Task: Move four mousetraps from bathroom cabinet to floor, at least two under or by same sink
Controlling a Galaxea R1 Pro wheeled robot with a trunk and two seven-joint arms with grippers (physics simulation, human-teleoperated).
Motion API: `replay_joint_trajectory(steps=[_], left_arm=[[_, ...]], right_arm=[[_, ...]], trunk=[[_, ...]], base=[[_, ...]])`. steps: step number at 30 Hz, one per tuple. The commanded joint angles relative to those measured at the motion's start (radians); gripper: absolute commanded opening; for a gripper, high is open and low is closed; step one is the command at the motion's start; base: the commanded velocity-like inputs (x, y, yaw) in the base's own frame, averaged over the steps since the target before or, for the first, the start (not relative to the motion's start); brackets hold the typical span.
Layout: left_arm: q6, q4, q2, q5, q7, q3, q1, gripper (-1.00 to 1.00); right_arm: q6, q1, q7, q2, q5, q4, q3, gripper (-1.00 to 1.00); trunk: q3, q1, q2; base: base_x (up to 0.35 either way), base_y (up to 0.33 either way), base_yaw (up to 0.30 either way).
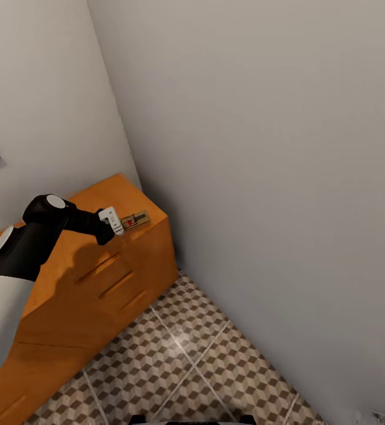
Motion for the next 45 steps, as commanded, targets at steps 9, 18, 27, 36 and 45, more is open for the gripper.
replay_joint_trajectory(steps=[9, 18, 27, 36, 45], left_arm=[[0.005, 0.003, 0.001, -0.006, -0.004, -0.002, -0.001, -1.00], [0.005, 0.006, 0.002, -0.006, -0.004, -0.002, 0.003, -1.00], [0.005, 0.018, 0.002, -0.006, -0.004, -0.003, 0.005, -1.00], [0.004, 0.045, 0.001, -0.005, -0.004, -0.004, 0.005, -1.00], [-0.003, 0.131, -0.014, -0.005, 0.008, -0.008, 0.122, -1.00]], right_arm=[[-0.003, -0.001, -0.004, 0.000, -0.007, 0.001, 0.009, 1.00], [-0.003, -0.001, -0.004, 0.000, -0.007, 0.001, 0.009, 1.00], [-0.003, -0.001, -0.004, 0.000, -0.007, 0.001, 0.009, 1.00], [-0.003, -0.001, -0.004, 0.000, -0.007, 0.001, 0.009, 1.00], [-0.003, -0.001, -0.004, 0.000, -0.007, 0.001, 0.009, 1.00]], trunk=[[-0.001, 0.000, -0.002], [-0.001, 0.000, -0.002], [-0.001, 0.000, -0.002], [-0.001, 0.000, -0.002], [-0.001, 0.000, -0.002]], base=[[-0.252, -0.225, 0.000], [-0.253, -0.225, 0.000], [-0.218, -0.198, 0.000], [-0.021, -0.021, 0.000], [0.000, 0.000, 0.000]])
